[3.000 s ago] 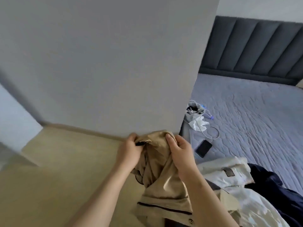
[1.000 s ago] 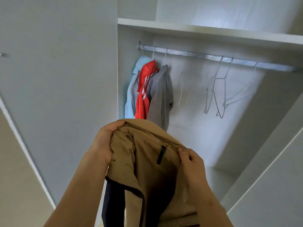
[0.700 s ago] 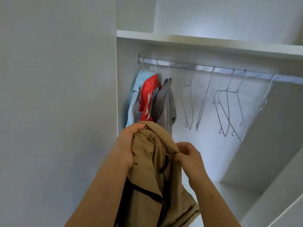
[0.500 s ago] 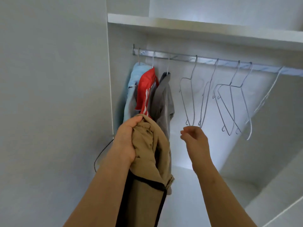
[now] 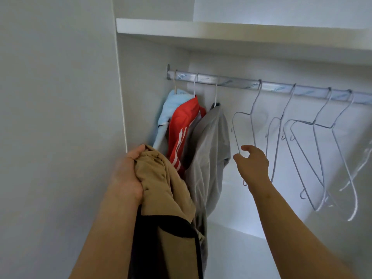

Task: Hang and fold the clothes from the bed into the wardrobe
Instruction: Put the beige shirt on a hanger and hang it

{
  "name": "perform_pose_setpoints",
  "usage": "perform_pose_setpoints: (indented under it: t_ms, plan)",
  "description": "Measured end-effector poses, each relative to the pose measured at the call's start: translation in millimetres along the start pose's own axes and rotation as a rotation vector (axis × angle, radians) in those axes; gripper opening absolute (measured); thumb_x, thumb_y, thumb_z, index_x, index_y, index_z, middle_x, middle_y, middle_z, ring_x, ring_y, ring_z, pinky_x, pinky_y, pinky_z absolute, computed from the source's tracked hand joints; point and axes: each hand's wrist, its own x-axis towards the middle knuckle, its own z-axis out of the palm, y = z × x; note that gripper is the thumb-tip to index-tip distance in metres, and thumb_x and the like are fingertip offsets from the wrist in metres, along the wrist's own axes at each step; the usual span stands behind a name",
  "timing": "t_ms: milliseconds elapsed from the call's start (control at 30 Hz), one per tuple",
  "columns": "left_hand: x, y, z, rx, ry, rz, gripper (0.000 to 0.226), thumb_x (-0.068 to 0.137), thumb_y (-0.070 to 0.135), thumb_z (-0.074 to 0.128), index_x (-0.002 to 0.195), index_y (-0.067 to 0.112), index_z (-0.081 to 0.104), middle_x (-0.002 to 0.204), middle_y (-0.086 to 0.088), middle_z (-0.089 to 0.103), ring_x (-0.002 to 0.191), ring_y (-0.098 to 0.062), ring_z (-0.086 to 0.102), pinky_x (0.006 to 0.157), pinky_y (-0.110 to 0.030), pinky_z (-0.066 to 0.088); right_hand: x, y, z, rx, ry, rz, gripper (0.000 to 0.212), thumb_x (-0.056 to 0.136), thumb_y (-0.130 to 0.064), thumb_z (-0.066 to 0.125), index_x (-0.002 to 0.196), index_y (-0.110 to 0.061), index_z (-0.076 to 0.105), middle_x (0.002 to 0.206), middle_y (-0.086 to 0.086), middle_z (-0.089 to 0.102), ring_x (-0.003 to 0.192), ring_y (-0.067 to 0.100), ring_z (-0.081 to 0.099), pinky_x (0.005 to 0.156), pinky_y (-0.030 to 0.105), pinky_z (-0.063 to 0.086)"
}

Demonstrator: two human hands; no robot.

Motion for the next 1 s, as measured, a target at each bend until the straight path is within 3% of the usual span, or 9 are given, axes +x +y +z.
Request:
perform_pose_setpoints:
  t_ms: [133,267,433,500,600,733,833,900,1000]
  plan:
    - [21.8,-2.0,16.1,-0.115,0.018,-0.103,0.035,0.1,0.021,0.034,0.074,0.005,0.051,0.042,-0.002,0.058,0.034,-0.008,0.057,0.034,-0.018,0.046,37.4,9.4,5.0,-0.11,-0.006,0.036,0.065,0.087,-0.019,0.059,0.143,-0.019,0.026,0.15,0.012,0.026,0.131,0.037,0.035,0.106,0.05,0.032]
    - [32.8,-7.3,28.4,-0.101,0.044,-0.104,0.035,0.098,0.025,0.039,0.073,0.006,0.054,0.052,-0.003,0.06,0.038,-0.008,0.059,0.045,-0.024,0.05,59.1,21.9,12.4,0.162,-0.137,0.158,0.069,0.09,-0.008,0.057,0.146,-0.02,0.018,0.142,0.017,0.037,0.096,0.031,0.053,0.085,0.037,0.047]
    - [43.2,-12.5,39.3,-0.125,0.057,-0.169,0.034,0.097,0.025,0.041,0.074,0.004,0.054,0.062,-0.002,0.058,0.058,-0.012,0.058,0.054,-0.023,0.051,77.4,28.9,18.5,0.294,-0.072,0.182,0.036,0.097,-0.009,0.041,0.133,-0.01,0.042,0.122,0.017,0.055,0.087,0.022,0.051,0.07,0.03,0.044]
    - [48.2,-18.0,38.1,-0.029,0.085,-0.045,0.03,0.098,0.019,0.039,0.072,0.009,0.051,0.058,0.004,0.058,0.055,-0.005,0.058,0.056,-0.017,0.048,81.0,25.8,18.2,0.351,-0.001,0.143,0.028,0.099,-0.016,0.037,0.121,-0.007,0.052,0.105,0.013,0.06,0.084,0.022,0.052,0.074,0.033,0.044]
    - [46.1,-21.0,39.4,0.029,0.134,0.088,0.032,0.099,0.012,0.038,0.07,0.015,0.05,0.041,0.013,0.056,0.04,0.002,0.055,0.043,-0.011,0.045,81.4,20.6,15.5,0.401,0.068,0.103,0.029,0.1,-0.021,0.037,0.121,-0.01,0.054,0.1,0.01,0.057,0.085,0.022,0.053,0.083,0.037,0.047]
    - [35.9,-18.8,36.9,-0.024,0.047,-0.122,0.034,0.098,0.024,0.039,0.074,0.004,0.052,0.047,-0.001,0.058,0.049,-0.01,0.057,0.05,-0.02,0.05,67.3,13.7,8.4,0.483,0.06,0.028,0.017,0.097,-0.021,0.041,0.105,-0.02,0.057,0.086,0.002,0.056,0.072,0.016,0.05,0.067,0.028,0.042]
    - [26.7,-15.3,29.7,0.095,0.078,0.028,0.029,0.098,0.015,0.038,0.072,0.01,0.049,0.039,0.006,0.056,0.038,-0.004,0.055,0.038,-0.013,0.045,41.6,11.1,4.6,0.489,0.037,0.02,0.018,0.095,-0.022,0.045,0.082,-0.03,0.053,0.072,-0.001,0.053,0.058,0.011,0.045,0.056,0.024,0.038]
    - [23.0,-23.5,23.4,-0.002,0.089,-0.012,0.028,0.099,0.018,0.036,0.078,0.009,0.05,0.054,-0.001,0.062,0.05,-0.008,0.061,0.043,-0.014,0.048,18.6,10.8,3.2,0.484,0.027,0.046,0.02,0.095,-0.021,0.045,0.078,-0.03,0.052,0.068,-0.001,0.051,0.056,0.011,0.043,0.053,0.023,0.036]
    - [-0.2,-26.0,15.1,0.079,0.249,-0.201,0.032,0.102,0.018,0.03,0.11,-0.004,0.051,0.106,-0.018,0.06,0.089,-0.021,0.061,0.081,-0.018,0.049,-21.2,14.6,0.4,0.474,0.021,0.105,0.016,0.093,-0.02,0.047,0.081,-0.027,0.055,0.066,-0.002,0.05,0.055,0.011,0.044,0.052,0.023,0.036]
